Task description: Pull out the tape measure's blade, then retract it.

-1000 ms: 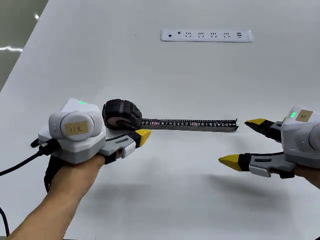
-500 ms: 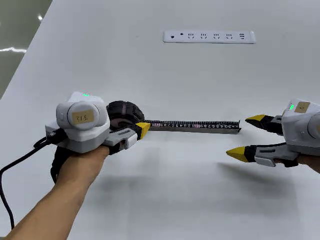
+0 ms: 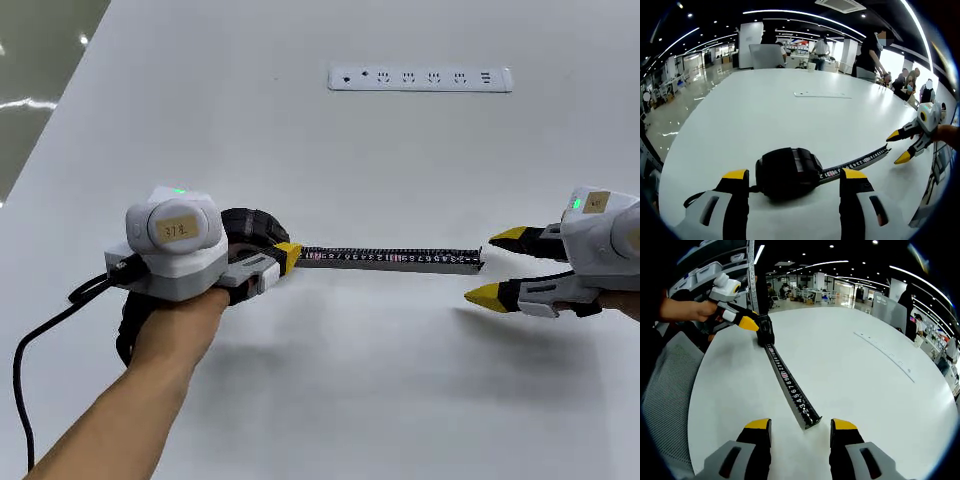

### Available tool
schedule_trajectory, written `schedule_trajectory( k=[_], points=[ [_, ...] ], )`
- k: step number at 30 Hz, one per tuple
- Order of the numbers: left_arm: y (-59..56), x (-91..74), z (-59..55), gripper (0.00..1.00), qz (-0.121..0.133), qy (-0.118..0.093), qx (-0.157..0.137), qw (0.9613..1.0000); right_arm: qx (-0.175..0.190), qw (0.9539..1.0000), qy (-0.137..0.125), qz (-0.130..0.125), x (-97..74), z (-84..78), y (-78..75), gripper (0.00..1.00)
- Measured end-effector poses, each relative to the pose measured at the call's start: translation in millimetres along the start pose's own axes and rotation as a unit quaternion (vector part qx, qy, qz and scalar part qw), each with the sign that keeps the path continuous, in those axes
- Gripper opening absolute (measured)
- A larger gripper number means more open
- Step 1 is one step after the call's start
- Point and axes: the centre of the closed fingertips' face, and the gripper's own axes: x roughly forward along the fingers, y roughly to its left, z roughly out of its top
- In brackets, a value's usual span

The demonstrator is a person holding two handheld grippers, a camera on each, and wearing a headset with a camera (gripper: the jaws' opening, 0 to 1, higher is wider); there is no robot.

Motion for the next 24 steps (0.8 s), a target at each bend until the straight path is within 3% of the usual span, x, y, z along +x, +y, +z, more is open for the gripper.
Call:
schedule_trajectory(
  k=[14,24],
  points=[
    [5.8,9.0,0.1,0.62,0.019,0.005,-0.021,0.9996,-0.041,0.9986,0.019,0.026,6.3,-0.5,-12.4,0.33],
    [7.9,18.3,0.5,0.6,0.024,0.011,-0.038,0.9989,-0.063,0.9957,0.029,0.061,11.4,-2.0,-8.7,0.24]
  ],
)
